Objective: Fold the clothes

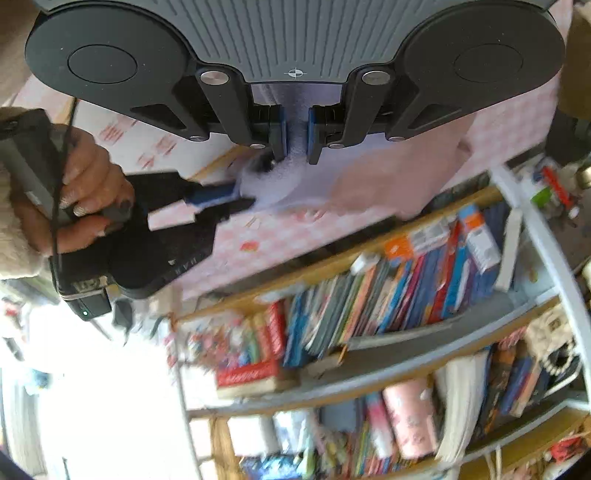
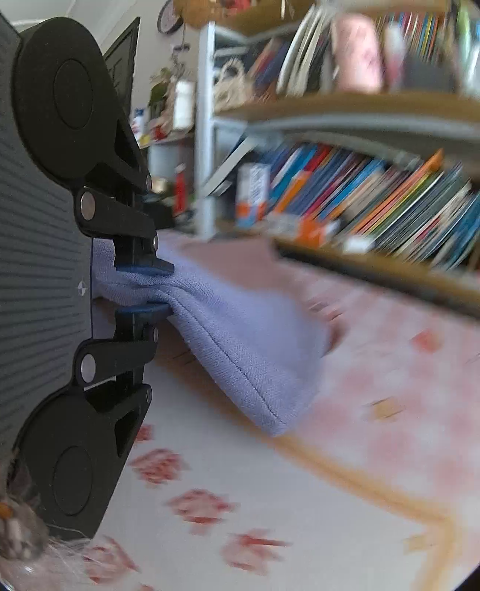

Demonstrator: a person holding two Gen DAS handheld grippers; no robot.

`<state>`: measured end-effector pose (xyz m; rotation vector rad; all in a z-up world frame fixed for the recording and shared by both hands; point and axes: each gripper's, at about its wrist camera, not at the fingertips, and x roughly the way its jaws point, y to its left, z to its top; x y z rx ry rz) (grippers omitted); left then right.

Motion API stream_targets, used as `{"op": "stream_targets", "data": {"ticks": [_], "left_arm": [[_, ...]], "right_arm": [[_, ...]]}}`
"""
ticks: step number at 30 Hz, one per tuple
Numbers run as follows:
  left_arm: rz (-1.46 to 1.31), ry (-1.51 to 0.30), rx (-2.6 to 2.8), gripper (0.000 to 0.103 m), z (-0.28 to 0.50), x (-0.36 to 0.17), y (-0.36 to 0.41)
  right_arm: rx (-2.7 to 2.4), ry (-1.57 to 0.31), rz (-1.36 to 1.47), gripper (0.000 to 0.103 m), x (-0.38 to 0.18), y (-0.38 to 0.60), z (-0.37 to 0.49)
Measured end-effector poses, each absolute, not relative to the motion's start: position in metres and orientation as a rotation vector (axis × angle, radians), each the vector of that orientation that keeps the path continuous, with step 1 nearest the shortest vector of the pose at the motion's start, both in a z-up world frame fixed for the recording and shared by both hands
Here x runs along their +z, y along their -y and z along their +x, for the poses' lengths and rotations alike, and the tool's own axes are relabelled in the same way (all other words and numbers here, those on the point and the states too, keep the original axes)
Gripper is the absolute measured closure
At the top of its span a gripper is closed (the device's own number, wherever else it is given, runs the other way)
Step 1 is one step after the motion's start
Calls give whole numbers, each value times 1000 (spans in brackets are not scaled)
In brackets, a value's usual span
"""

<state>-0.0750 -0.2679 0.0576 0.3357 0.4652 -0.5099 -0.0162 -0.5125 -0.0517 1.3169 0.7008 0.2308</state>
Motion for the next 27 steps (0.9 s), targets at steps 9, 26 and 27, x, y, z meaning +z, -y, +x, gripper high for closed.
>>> {"op": "stream_targets", "data": {"ticks": [9,26,27], "left_arm": [[-47,104,-897,103,-97,173,263],[-163,-511,-515,103,-35,62,203],[-159,-546,-511,103,-32,55,205]], "right_arm": [[391,-93,912,102,149,569,-12],[157,-601,767,102,53,536,16],[118,-634,801,102,38,542,10]]}}
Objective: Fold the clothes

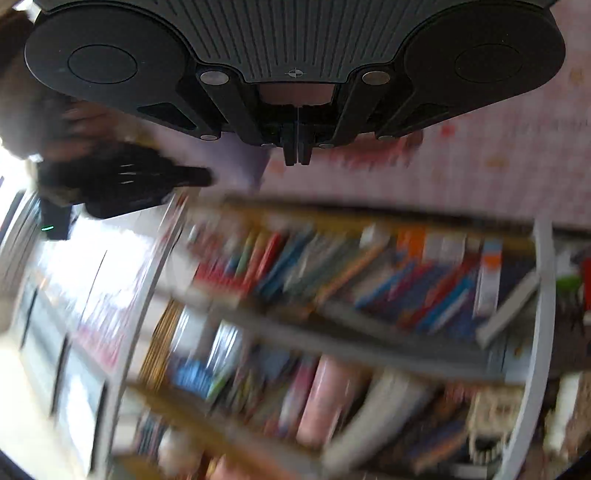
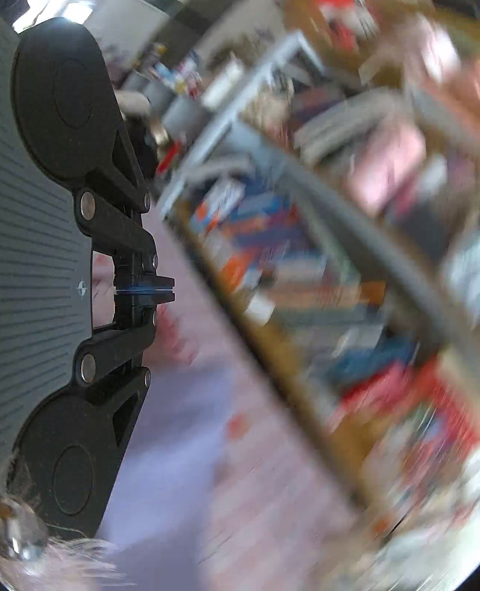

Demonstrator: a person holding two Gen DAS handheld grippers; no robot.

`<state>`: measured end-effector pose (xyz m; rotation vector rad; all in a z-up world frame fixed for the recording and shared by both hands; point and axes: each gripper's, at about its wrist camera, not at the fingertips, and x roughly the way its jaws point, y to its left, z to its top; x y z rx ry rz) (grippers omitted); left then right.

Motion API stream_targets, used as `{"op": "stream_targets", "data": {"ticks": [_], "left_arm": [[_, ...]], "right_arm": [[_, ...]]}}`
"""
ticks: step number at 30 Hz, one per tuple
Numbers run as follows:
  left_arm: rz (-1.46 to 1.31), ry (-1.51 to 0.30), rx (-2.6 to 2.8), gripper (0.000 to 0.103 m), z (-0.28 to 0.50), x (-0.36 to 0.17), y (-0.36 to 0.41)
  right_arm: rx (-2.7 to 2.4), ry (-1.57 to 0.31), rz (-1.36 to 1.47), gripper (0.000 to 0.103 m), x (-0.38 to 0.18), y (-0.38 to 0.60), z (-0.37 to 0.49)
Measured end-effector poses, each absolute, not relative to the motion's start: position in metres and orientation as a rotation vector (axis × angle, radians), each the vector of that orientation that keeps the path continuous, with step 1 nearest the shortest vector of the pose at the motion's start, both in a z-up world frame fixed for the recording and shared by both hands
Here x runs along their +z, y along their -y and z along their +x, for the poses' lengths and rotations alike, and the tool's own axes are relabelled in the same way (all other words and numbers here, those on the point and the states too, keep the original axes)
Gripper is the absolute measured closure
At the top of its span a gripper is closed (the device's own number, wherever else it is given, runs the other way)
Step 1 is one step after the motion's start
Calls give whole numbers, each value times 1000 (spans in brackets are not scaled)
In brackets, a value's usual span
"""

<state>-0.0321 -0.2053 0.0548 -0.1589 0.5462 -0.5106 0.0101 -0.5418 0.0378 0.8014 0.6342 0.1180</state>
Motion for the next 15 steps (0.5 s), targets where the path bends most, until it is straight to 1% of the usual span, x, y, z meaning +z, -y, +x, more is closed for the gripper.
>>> {"op": "stream_targets", "data": {"ticks": [1,3,5,6,7,8,9,10,11,12,14,15], "left_arm": [[-158,-580,-508,100,-29,47,208],[-153,-634,-532,99,-21,43,213],[-135,-666,-571,95,-18,39,226],[-124,-681,-590,89,-16,37,233],[-116,-696,-610,80,-18,35,241],[-107,-711,-631,75,-21,33,249],[-99,-726,-651,68,-23,31,257],[-84,-730,-677,59,-26,30,264],[-68,-732,-703,54,-28,29,272],[-52,-734,-730,47,-30,28,279],[-19,-727,-783,44,-36,28,292],[-2,-716,-810,38,-40,29,298]], "right_arm": [[86,-657,816,102,27,546,0],[25,-695,836,102,7,554,-23],[-21,-710,844,102,-3,562,-38],[-36,-711,855,102,-7,567,-48],[-49,-709,862,102,-9,569,-53],[-58,-707,862,101,-9,571,-56],[-66,-705,859,100,-8,573,-58],[-69,-700,852,97,-7,574,-60],[-68,-695,845,90,-5,575,-61],[-69,-688,839,85,-2,576,-62],[-79,-677,821,55,4,579,-65],[-84,-673,809,54,8,581,-66]]}}
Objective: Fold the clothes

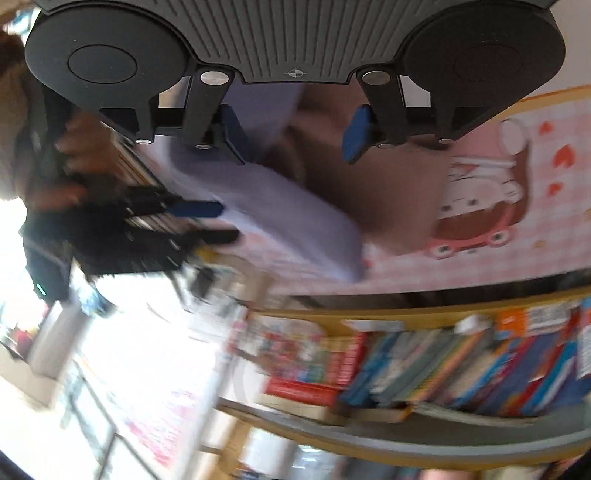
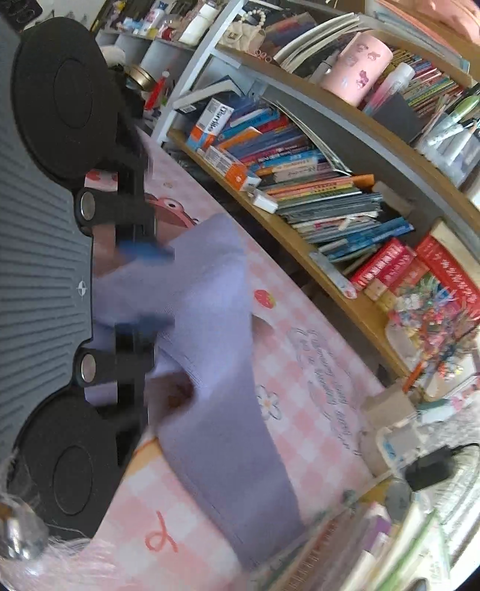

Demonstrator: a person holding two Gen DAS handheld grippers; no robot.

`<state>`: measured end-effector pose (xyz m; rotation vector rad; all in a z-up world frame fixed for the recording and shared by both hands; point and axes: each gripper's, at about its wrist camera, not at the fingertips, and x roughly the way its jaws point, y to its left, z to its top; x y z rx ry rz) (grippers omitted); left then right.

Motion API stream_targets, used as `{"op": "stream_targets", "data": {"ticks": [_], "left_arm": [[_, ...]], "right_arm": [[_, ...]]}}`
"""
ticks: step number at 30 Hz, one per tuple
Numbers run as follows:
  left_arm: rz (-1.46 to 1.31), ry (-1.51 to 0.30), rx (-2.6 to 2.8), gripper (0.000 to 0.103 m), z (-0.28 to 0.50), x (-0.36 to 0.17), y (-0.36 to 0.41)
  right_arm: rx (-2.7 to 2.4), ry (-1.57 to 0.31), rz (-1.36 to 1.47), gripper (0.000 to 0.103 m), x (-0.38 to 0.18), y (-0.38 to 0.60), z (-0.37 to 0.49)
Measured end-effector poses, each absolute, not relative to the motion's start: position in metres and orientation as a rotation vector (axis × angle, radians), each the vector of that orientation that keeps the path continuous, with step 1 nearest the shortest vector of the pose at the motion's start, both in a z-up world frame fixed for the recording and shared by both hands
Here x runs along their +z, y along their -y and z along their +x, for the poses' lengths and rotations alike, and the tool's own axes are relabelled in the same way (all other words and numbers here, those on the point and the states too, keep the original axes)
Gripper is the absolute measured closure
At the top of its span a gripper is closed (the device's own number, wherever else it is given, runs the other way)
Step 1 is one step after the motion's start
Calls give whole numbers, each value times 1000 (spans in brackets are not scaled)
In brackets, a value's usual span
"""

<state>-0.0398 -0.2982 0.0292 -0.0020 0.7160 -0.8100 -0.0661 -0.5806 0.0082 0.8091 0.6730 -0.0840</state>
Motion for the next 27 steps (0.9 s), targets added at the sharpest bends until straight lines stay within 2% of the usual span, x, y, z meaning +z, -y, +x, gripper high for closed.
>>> {"op": "stream_targets", "data": {"ticks": [1,4,10,13,18,20,22,25,27], "left_arm": [[15,-705,-837,32,-43,30,304],[50,-703,-906,27,-51,30,319],[198,-790,-1014,27,-63,12,360],[324,-763,-974,27,-71,5,376],[379,-744,-814,27,-65,-6,379],[362,-734,-782,27,-64,-5,373],[353,-725,-762,40,-65,-5,369],[365,-719,-767,41,-70,-4,369],[387,-725,-781,40,-74,-6,371]], "right_arm": [[-88,-669,798,54,12,583,-67],[-96,-676,784,54,15,592,-71],[-71,-793,811,54,-5,600,-58],[-84,-775,798,61,-4,599,-47],[-13,-650,833,60,15,603,-43],[-6,-666,859,59,11,605,-39],[0,-709,889,59,2,604,-34],[27,-764,956,61,-16,600,-26],[29,-785,981,73,-25,596,-21]]}}
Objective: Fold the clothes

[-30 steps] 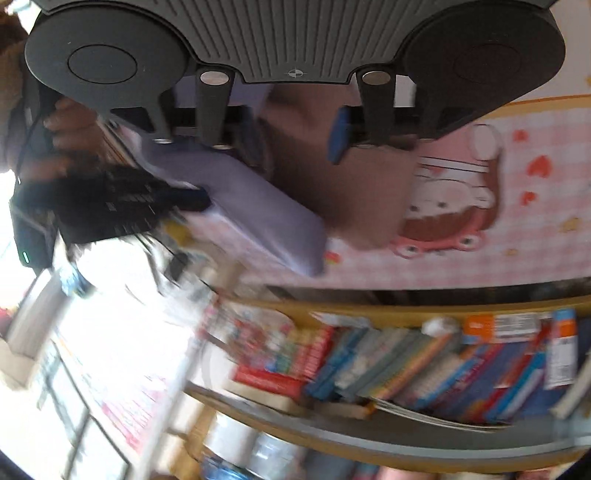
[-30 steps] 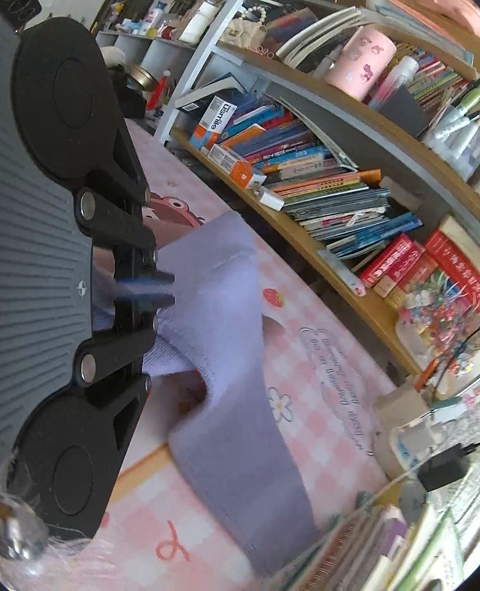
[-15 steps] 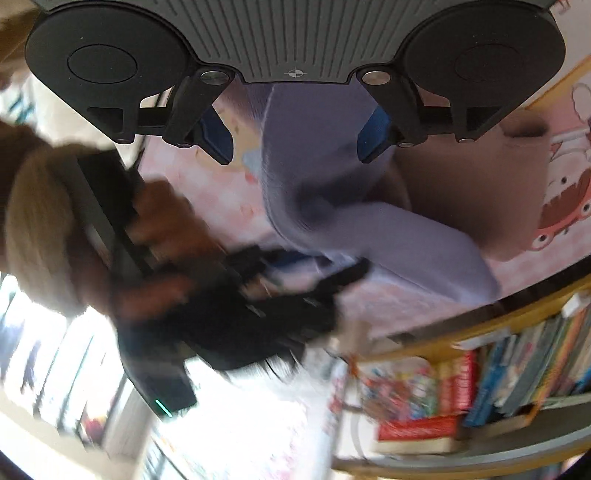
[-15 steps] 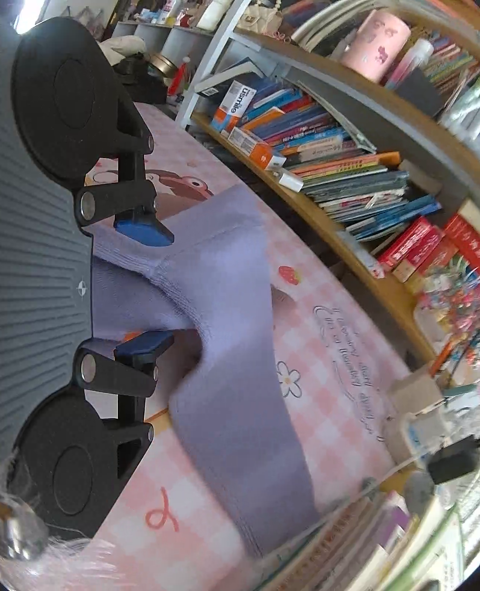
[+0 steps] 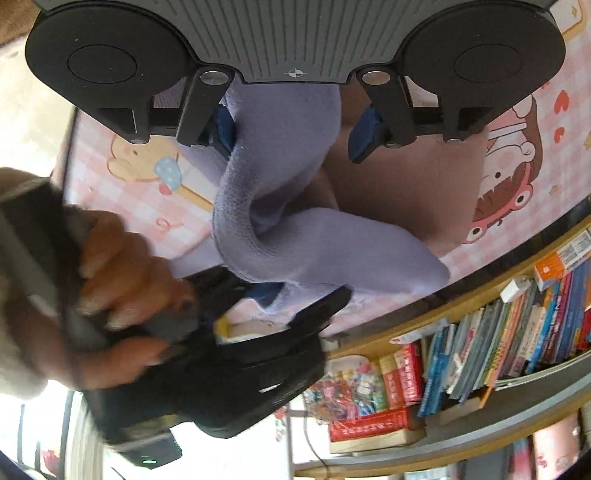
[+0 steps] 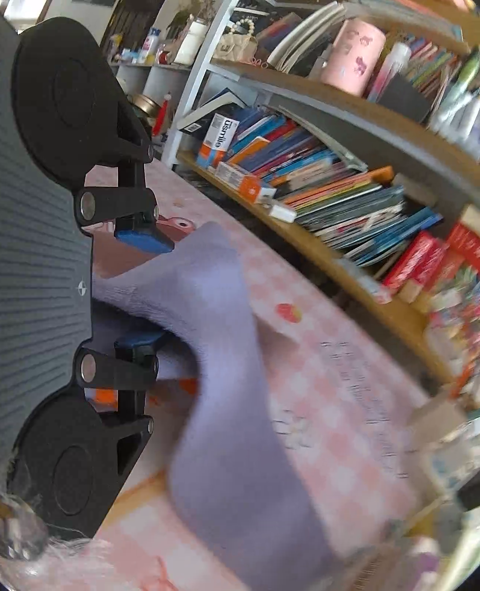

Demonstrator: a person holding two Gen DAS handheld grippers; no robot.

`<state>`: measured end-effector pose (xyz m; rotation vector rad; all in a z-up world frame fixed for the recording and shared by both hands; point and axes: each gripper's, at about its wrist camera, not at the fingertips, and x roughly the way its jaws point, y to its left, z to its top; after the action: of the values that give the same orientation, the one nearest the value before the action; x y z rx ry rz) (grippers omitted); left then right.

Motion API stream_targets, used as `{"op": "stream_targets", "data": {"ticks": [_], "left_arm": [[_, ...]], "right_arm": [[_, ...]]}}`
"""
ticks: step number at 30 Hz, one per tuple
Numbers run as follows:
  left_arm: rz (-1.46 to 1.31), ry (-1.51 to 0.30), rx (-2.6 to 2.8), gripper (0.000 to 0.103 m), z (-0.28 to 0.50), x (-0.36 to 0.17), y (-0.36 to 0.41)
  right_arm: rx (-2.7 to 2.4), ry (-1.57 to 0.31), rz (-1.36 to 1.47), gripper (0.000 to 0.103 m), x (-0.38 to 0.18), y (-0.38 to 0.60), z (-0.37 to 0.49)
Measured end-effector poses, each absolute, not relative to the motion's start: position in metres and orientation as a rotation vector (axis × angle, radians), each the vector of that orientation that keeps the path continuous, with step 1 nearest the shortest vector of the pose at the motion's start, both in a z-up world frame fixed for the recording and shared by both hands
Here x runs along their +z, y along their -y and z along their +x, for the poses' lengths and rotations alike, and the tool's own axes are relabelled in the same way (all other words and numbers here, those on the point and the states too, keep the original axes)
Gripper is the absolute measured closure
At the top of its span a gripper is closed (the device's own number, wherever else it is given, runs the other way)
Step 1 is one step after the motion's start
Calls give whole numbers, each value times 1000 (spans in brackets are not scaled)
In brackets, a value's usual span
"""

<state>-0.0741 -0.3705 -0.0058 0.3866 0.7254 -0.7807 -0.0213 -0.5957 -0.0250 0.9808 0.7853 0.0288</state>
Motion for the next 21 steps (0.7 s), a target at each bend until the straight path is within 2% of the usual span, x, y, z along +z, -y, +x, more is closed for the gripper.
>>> {"op": "stream_targets", "data": {"ticks": [1,2,4,6,9,16,19,21], "left_arm": [[393,-732,-789,41,-75,-8,371],[395,-737,-797,43,-74,-9,371],[396,-745,-815,77,-71,-10,370],[405,-705,-826,92,-70,1,366],[367,-569,-868,95,-67,38,355],[-18,-83,-1091,96,-66,188,311],[-172,74,-1161,96,-76,223,271],[-256,113,-1189,96,-78,228,242]], "right_arm": [[24,-792,984,89,-28,594,-19],[27,-790,990,92,-30,593,-18],[47,-737,992,94,-22,593,-19],[82,-641,990,94,3,598,-22],[131,-465,959,94,57,609,-26],[254,15,784,95,218,619,-46],[395,225,671,95,288,600,-60],[493,271,611,95,313,575,-61]]}}
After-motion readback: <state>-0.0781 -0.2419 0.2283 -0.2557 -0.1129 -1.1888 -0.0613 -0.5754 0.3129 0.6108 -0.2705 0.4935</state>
